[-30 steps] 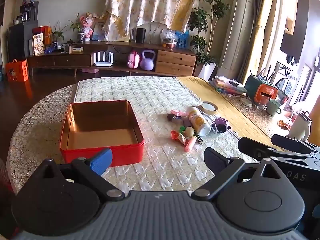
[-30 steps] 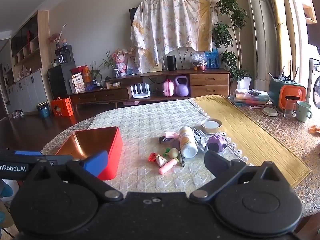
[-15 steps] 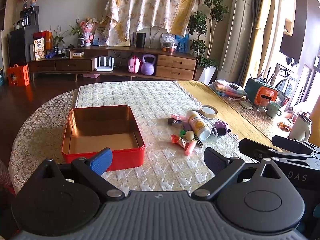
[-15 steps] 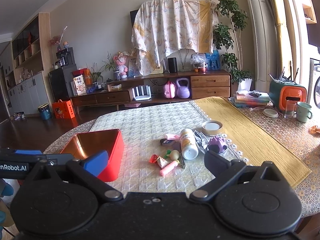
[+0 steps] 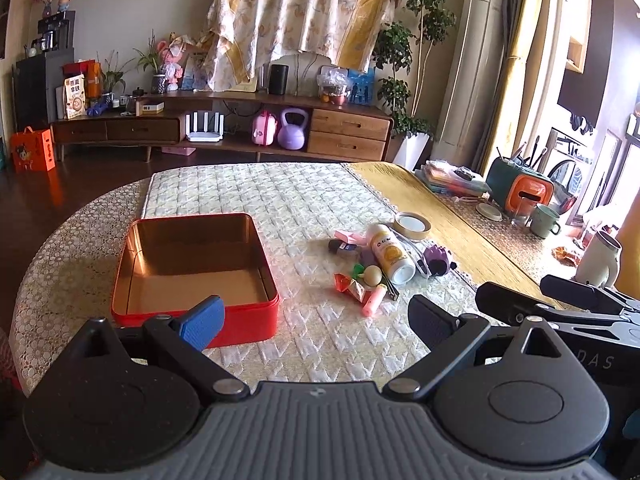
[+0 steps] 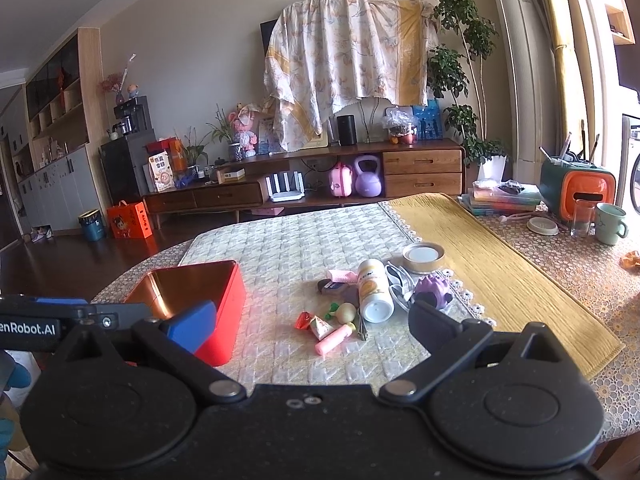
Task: Organize rigid objects
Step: 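Move both tools toward the pink tube and the purple spiky toy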
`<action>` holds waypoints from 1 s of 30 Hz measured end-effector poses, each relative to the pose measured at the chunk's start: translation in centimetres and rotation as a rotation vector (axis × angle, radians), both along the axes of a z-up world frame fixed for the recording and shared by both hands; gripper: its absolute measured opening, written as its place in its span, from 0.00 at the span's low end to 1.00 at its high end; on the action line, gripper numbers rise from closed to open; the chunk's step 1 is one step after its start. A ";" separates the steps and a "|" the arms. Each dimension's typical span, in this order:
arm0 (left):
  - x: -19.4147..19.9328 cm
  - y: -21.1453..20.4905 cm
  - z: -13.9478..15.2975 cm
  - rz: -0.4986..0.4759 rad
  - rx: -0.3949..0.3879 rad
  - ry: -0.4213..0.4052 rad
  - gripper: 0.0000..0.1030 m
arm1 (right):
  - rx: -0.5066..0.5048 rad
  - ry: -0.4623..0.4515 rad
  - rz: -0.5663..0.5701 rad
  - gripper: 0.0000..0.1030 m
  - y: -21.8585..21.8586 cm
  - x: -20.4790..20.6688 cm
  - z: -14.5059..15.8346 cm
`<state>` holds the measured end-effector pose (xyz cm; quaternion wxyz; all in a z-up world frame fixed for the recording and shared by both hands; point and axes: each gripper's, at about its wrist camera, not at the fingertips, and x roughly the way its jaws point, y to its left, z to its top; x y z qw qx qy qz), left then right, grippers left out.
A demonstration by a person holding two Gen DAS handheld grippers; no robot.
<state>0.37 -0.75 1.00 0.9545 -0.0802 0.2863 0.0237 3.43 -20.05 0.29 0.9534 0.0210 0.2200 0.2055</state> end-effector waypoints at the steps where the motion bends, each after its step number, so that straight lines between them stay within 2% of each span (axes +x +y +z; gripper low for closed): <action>1: 0.2 -0.1 0.0 0.000 0.002 0.004 0.96 | -0.001 0.001 0.000 1.00 0.0 0.1 0.0; 12: 3.5 -1.5 -1.0 -0.031 0.057 0.034 0.96 | 0.011 0.038 -0.004 1.00 -1.8 3.0 -1.1; 19: 6.1 -2.1 -1.8 -0.054 0.051 0.056 0.96 | 0.009 0.049 -0.002 1.00 -2.8 4.9 -1.1; 30: 11.0 -3.7 -5.0 -0.111 0.056 0.136 0.96 | -0.083 0.117 -0.066 0.98 -5.5 10.7 -3.5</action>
